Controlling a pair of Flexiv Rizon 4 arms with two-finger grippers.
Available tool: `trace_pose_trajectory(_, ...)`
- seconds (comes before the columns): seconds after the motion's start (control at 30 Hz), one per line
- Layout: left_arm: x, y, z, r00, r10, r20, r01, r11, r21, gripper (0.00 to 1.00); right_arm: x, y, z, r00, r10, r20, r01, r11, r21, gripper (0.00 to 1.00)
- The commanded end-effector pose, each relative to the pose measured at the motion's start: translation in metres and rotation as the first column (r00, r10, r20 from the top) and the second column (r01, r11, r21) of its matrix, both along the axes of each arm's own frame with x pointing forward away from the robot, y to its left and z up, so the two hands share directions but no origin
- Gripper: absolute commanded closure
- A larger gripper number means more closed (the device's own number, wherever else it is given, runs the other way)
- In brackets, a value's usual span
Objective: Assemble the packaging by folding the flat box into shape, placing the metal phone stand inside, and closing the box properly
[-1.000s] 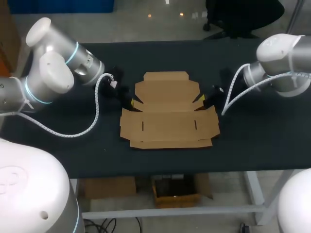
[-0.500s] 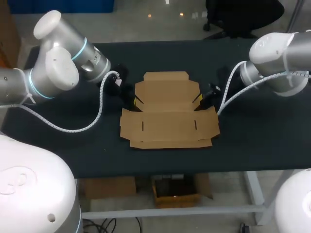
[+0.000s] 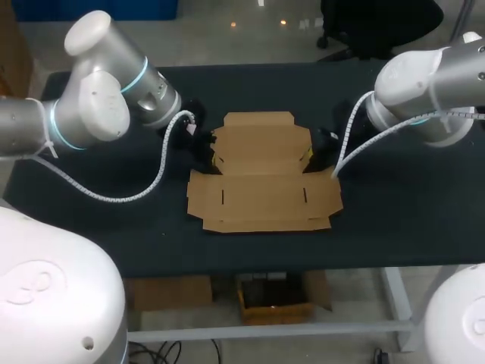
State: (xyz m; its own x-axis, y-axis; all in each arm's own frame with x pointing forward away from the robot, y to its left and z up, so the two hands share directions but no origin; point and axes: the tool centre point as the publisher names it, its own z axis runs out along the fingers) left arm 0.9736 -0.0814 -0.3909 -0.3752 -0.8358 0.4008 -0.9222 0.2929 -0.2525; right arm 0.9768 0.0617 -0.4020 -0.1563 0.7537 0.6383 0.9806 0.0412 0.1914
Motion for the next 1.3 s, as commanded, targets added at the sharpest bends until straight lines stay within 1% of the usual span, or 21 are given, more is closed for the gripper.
trace_pose_trajectory(0.03, -0.003, -0.006, 0.006, 1.000, 0.008, 0.007, -0.008, 0.999, 0.042, 1.00, 0.000, 0.004, -0.002, 1.000, -0.015, -0.005, 0.014, 0.999, -0.043, 1.00)
trace_pose_trajectory(0.1, -0.003, -0.007, 0.006, 1.000, 0.011, 0.012, -0.012, 0.998, 0.057, 1.00, 0.000, 0.004, -0.002, 1.000, -0.018, -0.009, 0.017, 0.999, -0.046, 1.00)
trace_pose_trajectory(0.27, -0.004, -0.011, 0.007, 1.000, 0.015, 0.023, -0.016, 0.997, 0.069, 1.00, 0.000, 0.005, -0.002, 0.999, -0.029, -0.018, 0.028, 0.998, -0.063, 1.00)
trace_pose_trajectory(0.43, -0.005, -0.016, 0.007, 0.998, 0.045, 0.042, -0.049, 0.995, 0.088, 1.00, 0.000, 0.007, -0.002, 0.999, -0.035, -0.019, 0.034, 0.997, -0.075, 1.00)
trace_pose_trajectory(0.6, -0.004, -0.018, 0.006, 0.997, 0.061, 0.048, -0.066, 0.993, 0.097, 1.00, 0.000, 0.009, -0.002, 0.999, -0.045, -0.022, 0.043, 0.995, -0.089, 1.00)
trace_pose_trajectory(0.63, -0.005, -0.018, 0.006, 0.996, 0.067, 0.052, -0.072, 0.992, 0.103, 1.00, -0.001, 0.009, -0.002, 0.998, -0.055, -0.024, 0.052, 0.993, -0.105, 1.00)
trace_pose_trajectory(0.77, -0.006, -0.020, 0.008, 0.996, 0.069, 0.060, -0.075, 0.991, 0.110, 1.00, -0.002, 0.012, -0.001, 0.998, -0.061, -0.020, 0.058, 0.991, -0.122, 1.00)
trace_pose_trajectory(0.93, -0.008, -0.023, 0.010, 0.996, 0.063, 0.066, -0.070, 0.991, 0.114, 1.00, 0.000, 0.015, 0.000, 0.998, -0.056, -0.017, 0.053, 0.991, -0.124, 1.00)
trace_pose_trajectory(1.3, -0.011, -0.028, 0.012, 0.995, 0.062, 0.083, -0.073, 0.988, 0.135, 1.00, 0.002, 0.021, -0.005, 0.998, -0.053, -0.028, 0.048, 0.988, -0.145, 1.00)
